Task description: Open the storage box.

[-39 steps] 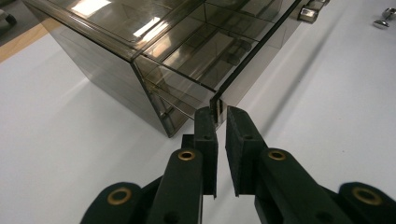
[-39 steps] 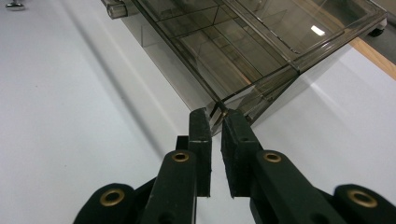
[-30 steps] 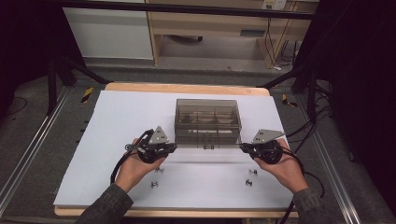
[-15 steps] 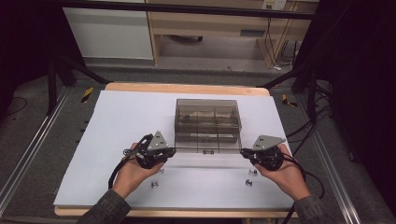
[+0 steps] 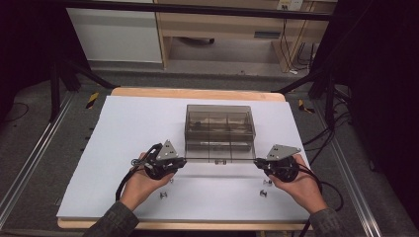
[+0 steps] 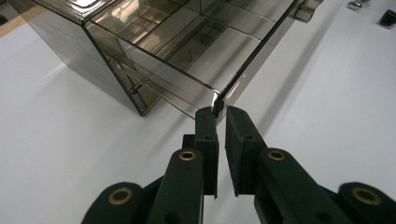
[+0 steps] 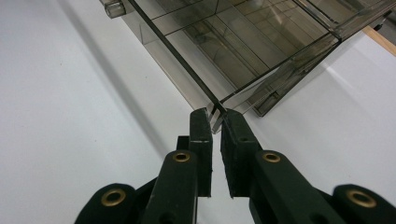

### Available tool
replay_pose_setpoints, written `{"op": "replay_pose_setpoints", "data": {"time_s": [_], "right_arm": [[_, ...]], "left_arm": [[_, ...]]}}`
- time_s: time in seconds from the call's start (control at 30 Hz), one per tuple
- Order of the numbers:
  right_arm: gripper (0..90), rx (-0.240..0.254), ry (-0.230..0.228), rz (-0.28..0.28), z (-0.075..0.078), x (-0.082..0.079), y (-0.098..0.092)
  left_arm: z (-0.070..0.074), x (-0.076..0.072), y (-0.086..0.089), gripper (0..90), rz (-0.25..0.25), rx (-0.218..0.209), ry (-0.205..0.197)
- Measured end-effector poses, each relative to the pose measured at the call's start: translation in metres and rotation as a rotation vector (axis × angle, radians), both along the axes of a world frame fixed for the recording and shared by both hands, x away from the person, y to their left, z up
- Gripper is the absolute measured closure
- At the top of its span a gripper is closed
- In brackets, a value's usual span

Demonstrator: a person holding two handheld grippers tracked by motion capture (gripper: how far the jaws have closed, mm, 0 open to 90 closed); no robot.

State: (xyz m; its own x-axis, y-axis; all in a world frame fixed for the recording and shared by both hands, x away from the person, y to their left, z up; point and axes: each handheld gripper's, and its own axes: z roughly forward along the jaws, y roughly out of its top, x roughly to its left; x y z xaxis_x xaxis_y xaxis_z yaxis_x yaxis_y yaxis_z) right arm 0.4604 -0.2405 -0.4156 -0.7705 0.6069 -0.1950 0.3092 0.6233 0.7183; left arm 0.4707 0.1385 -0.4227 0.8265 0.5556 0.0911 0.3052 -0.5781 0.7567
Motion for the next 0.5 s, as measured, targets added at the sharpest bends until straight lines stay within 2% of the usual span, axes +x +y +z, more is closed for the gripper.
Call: {"op": "replay_pose_setpoints", "data": {"time_s": [0.07,0.1,0.13,0.2,0.23,0.37,0.4,0.5], "right_arm": [[82.3,0.001,-0.001,-0.003,0.000,0.000,0.000],[72.6,0.018,-0.003,-0.002,0.000,-0.001,0.001],[72.6,0.018,-0.003,-0.002,0.000,-0.001,0.001],[59.9,0.033,0.002,-0.016,0.000,-0.001,0.000],[52.8,0.041,0.006,-0.033,0.000,-0.002,-0.001],[36.5,0.064,0.013,-0.092,-0.004,-0.007,-0.007],[31.3,0.066,0.012,-0.117,-0.005,-0.009,-0.009],[23.1,0.057,-0.024,-0.189,-0.012,-0.016,-0.011]], "left_arm": [[0.000,0.000,0.000,82.5,-0.007,0.005,-0.002],[0.000,0.001,0.000,78.6,-0.019,0.009,0.002],[0.001,0.001,0.001,78.6,-0.031,0.030,-0.002],[0.004,0.001,0.002,64.1,-0.049,0.105,-0.007],[0.006,0.000,0.004,58.4,-0.059,0.128,-0.015],[0.010,-0.004,0.012,41.8,-0.120,0.179,0.015],[0.011,-0.004,0.015,37.0,-0.145,0.209,0.031],[0.009,-0.002,0.020,27.0,-0.154,0.231,0.061]]}}
